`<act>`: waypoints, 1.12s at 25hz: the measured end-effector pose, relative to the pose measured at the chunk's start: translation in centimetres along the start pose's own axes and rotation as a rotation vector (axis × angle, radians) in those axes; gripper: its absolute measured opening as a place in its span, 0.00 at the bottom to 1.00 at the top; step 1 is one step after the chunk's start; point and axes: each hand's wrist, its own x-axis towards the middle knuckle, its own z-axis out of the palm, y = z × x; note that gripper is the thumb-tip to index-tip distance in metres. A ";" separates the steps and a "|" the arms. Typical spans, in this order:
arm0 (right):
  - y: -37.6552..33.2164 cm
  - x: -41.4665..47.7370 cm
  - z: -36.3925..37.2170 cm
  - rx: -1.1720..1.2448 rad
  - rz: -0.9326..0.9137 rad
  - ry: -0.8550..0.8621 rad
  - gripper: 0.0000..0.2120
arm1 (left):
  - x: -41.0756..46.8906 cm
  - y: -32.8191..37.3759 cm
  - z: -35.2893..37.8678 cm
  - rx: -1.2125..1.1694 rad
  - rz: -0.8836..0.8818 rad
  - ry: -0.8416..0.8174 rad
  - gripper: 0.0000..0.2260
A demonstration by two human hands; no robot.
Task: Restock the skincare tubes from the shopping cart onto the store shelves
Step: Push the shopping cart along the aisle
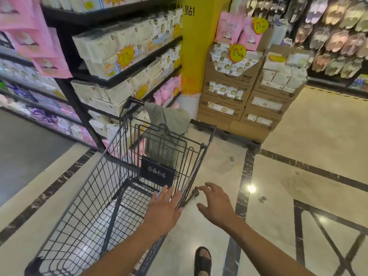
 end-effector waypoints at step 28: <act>-6.4 27.6 14.3 -0.220 -0.327 -0.775 0.14 | 8.4 -12.8 11.5 -0.476 -0.657 -0.282 0.30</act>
